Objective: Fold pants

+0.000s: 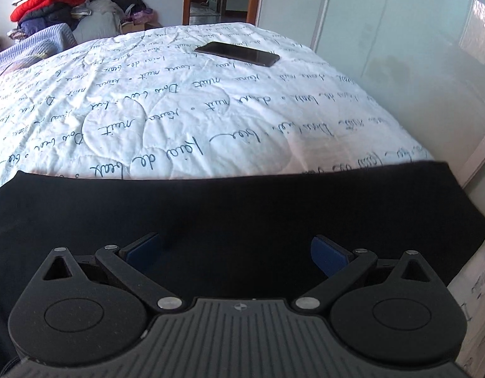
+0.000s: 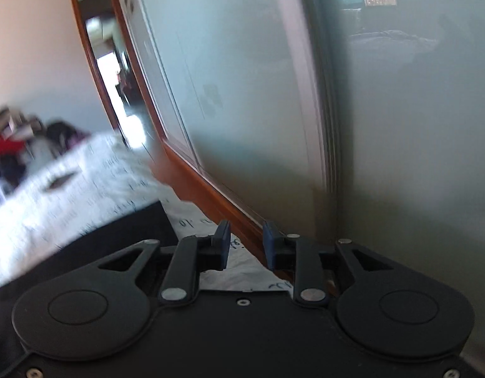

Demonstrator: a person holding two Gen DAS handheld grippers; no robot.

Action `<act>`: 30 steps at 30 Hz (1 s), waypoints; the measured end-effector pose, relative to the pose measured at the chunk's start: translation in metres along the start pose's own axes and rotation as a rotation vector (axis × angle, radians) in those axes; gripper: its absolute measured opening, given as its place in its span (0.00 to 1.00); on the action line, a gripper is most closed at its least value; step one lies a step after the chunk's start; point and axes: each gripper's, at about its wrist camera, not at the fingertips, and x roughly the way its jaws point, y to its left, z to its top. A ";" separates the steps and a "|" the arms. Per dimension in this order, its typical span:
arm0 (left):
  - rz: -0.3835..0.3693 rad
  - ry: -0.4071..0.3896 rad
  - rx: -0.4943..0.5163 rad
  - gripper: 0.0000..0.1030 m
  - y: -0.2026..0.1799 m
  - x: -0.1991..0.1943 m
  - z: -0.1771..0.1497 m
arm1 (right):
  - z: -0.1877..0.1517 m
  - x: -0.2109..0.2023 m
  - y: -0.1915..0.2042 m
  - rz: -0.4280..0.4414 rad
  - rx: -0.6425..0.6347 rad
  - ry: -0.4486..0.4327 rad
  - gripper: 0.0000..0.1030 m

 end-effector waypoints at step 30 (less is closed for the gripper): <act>0.023 -0.002 0.118 1.00 -0.021 0.017 -0.011 | -0.012 0.031 0.004 0.213 0.096 0.171 0.20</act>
